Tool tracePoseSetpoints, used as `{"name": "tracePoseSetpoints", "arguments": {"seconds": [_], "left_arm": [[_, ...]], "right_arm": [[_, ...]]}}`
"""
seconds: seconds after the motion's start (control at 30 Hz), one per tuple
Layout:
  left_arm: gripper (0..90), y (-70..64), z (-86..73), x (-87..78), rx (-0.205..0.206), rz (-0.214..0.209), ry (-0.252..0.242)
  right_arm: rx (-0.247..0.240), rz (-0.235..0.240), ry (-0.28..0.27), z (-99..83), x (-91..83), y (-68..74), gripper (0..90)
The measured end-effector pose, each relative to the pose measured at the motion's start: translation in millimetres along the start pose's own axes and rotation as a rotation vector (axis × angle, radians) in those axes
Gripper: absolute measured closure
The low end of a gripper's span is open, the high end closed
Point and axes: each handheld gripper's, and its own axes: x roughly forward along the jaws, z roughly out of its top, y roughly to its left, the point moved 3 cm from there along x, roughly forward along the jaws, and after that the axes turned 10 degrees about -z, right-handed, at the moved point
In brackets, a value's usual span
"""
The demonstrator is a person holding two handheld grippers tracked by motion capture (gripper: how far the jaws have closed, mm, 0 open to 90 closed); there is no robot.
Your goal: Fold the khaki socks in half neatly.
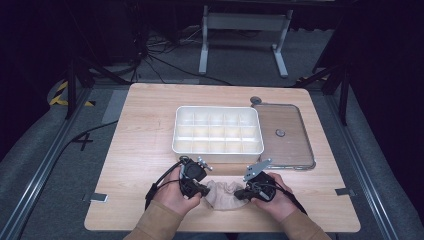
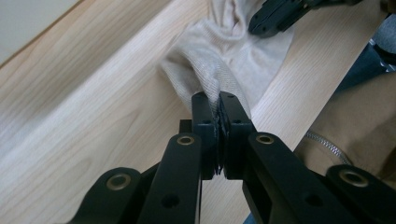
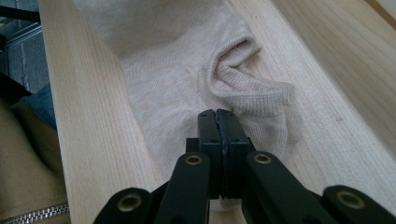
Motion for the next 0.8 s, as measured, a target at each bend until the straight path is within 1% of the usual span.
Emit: {"name": "tracePoseSetpoints", "arguments": {"seconds": [0.07, 0.13, 0.23, 0.3, 0.4, 0.5, 0.6, 0.67, 0.73, 0.77, 0.8], "left_arm": [[86.9, -2.0, 6.7, 2.5, 0.016, -0.003, -0.002], [86.9, -3.9, 11.3, 5.0, 0.017, -0.011, -0.002], [86.9, -6.6, 17.7, 9.8, 0.024, -0.015, 0.014], [86.9, -8.7, 22.9, 13.6, 0.037, -0.015, 0.021], [86.9, -14.9, 31.6, 21.2, 0.046, -0.009, 0.035], [86.9, -20.5, 39.5, 31.3, 0.067, -0.006, 0.057], [86.9, -23.4, 43.4, 39.1, 0.082, -0.009, 0.065], [86.9, -24.8, 44.2, 41.0, 0.078, -0.011, 0.073], [86.9, -28.4, 45.3, 45.4, 0.089, -0.019, 0.083], [86.9, -28.4, 45.9, 45.9, 0.098, -0.020, 0.080], [86.9, -28.4, 45.9, 45.9, 0.098, -0.020, 0.080]], "right_arm": [[0.001, 0.001, -0.004, -0.1, 0.5, 0.2, 90.0], [0.002, 0.002, -0.009, -0.6, 0.6, 0.3, 90.0], [0.005, 0.004, -0.017, -1.5, 0.7, -0.1, 90.0], [0.002, 0.007, -0.022, -1.8, 0.8, -0.3, 90.0], [0.007, 0.008, -0.020, -2.1, 0.8, 0.0, 90.0], [0.006, 0.006, -0.021, -2.2, 0.9, 0.0, 90.0], [0.004, 0.006, -0.023, -2.3, 1.0, 0.5, 90.0], [0.002, 0.011, -0.025, -2.6, 0.8, 0.1, 90.0], [0.005, 0.009, -0.028, -3.0, 0.9, -0.1, 90.0], [-0.001, 0.004, -0.031, -3.0, 0.7, 0.3, 90.0], [-0.014, -0.003, -0.032, -2.9, -0.3, 1.3, 90.0]]}}
